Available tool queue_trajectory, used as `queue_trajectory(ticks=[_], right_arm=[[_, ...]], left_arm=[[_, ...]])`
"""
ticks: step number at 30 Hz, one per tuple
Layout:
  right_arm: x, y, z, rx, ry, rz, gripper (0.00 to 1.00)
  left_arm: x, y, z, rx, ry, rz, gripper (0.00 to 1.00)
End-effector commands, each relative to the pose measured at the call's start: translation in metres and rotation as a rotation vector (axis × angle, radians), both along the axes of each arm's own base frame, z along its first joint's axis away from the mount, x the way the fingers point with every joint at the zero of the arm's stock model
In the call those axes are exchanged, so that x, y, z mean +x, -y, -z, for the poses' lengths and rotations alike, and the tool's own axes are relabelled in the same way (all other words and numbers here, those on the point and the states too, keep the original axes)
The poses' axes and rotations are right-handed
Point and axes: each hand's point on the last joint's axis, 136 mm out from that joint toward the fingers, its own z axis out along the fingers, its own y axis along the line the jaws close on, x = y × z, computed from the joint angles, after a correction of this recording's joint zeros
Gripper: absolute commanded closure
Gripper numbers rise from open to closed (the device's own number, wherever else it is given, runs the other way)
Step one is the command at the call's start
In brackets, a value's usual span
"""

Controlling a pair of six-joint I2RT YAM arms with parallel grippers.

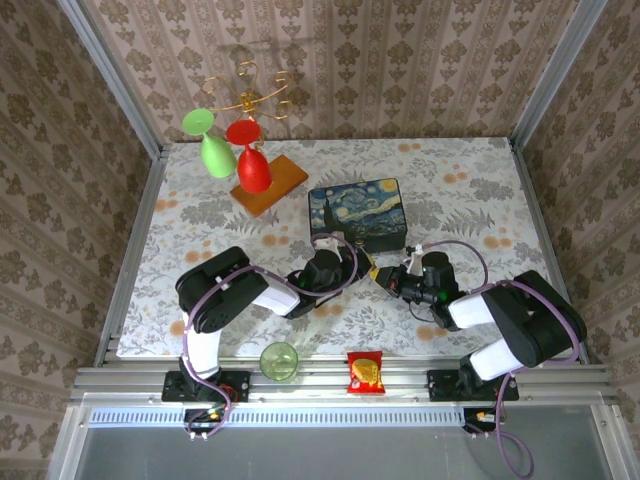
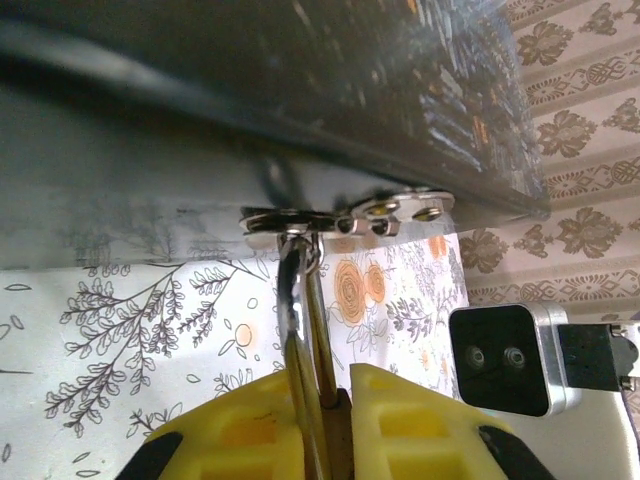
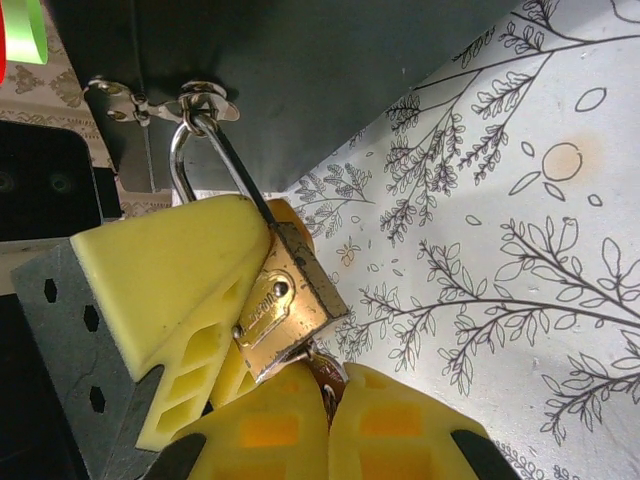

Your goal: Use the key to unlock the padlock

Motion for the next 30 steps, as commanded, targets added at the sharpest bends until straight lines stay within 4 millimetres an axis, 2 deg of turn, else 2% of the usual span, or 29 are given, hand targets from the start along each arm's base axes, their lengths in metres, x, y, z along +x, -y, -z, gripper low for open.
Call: queue_trajectory(ticks=[1, 8, 14, 17, 19, 21, 22, 26, 30], right_arm=[[-0.001, -0.008, -0.001, -0.014, 0.019, -0.016, 1.00], [-0.004, -0.002, 0.011, -0.069, -0.005, -0.004, 1.00], [-0.009, 0.000, 0.018, -0.099, -0.001, -0.024, 1.00], [-0.013, -0.008, 0.014, -0.089, 0.019, -0.096, 1.00], [-0.013, -0.009, 0.010, -0.081, 0.044, -0.104, 0.92], [-0.012, -0.010, 0.007, -0.080, 0.055, -0.130, 0.78], [-0.011, -0.008, 0.006, -0.082, 0.055, -0.125, 0.75], [-0.010, 0.006, 0.006, -0.106, 0.049, -0.097, 0.65], [-0.014, 0.016, 0.003, -0.137, 0.050, -0.082, 0.62]], left_arm=[[-0.030, 0.018, 0.004, -0.029, -0.048, 0.120, 0.84], [-0.030, 0.018, 0.021, -0.009, -0.064, 0.119, 0.77], [-0.028, 0.016, 0.025, -0.003, -0.056, 0.112, 0.72], [-0.025, 0.015, 0.023, 0.007, -0.037, 0.112, 0.83], [-0.023, 0.015, 0.021, -0.006, -0.031, 0.110, 0.91], [-0.020, 0.014, 0.020, -0.023, -0.036, 0.099, 0.95], [-0.020, 0.013, 0.020, -0.027, -0.038, 0.097, 0.98], [-0.018, 0.008, 0.018, -0.025, -0.032, 0.081, 1.00], [-0.015, 0.003, 0.017, -0.015, -0.025, 0.065, 1.00]])
